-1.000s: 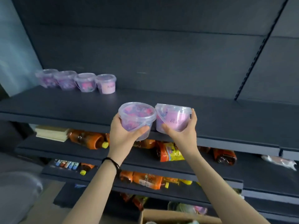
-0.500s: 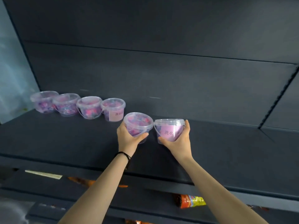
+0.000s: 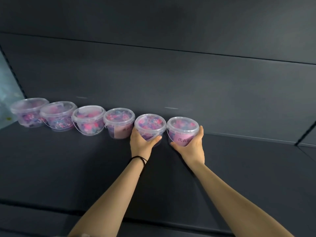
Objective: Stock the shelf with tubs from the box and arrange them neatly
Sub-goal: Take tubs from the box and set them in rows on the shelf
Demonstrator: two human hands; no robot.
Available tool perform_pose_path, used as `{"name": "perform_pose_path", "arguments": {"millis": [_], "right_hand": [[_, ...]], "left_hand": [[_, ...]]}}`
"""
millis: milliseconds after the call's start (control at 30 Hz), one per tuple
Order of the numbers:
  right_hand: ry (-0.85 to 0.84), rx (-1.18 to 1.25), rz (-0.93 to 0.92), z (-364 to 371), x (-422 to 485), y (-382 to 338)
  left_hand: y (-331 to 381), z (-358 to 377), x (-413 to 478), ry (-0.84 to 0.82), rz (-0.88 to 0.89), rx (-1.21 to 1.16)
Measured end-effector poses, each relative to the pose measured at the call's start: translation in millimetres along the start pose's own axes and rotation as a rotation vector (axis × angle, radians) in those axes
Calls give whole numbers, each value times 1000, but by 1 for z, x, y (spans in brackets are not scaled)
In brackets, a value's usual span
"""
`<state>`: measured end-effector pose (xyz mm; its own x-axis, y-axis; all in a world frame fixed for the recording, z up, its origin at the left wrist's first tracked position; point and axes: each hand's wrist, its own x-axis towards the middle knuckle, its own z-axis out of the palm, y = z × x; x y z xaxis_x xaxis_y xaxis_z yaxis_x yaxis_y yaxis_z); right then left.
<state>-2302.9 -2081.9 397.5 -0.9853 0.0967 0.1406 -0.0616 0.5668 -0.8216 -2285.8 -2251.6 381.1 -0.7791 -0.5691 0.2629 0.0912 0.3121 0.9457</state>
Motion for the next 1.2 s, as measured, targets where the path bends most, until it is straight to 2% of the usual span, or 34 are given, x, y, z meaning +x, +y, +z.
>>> {"name": "perform_pose_path", "arguments": {"millis": [233,367,467,667,800,933,1033,1200], "right_hand": [[-1,-114,-3,6,13,-1],[-95,-3,-3,-10,1,5],[-155,27,-11,-31,-19,17],[-82,201,-58,-100,-88,38],[-124,279,-123,-156,-152,69],[-169,330,-132,-207,-218,121],[-152,272,-119,-236,-258,169],[-274,37,27,-243,-304,265]], "left_hand": [[4,3,12,-34,-26,63],[1,-8,-1,-30,-54,171],[10,-22,-32,17,-47,154],[57,-39,-142,39,8,51],[77,-42,-250,92,71,42],[68,-30,-356,37,82,81],[43,-17,-418,-52,1,126],[-29,3,-498,-291,-273,327]]}}
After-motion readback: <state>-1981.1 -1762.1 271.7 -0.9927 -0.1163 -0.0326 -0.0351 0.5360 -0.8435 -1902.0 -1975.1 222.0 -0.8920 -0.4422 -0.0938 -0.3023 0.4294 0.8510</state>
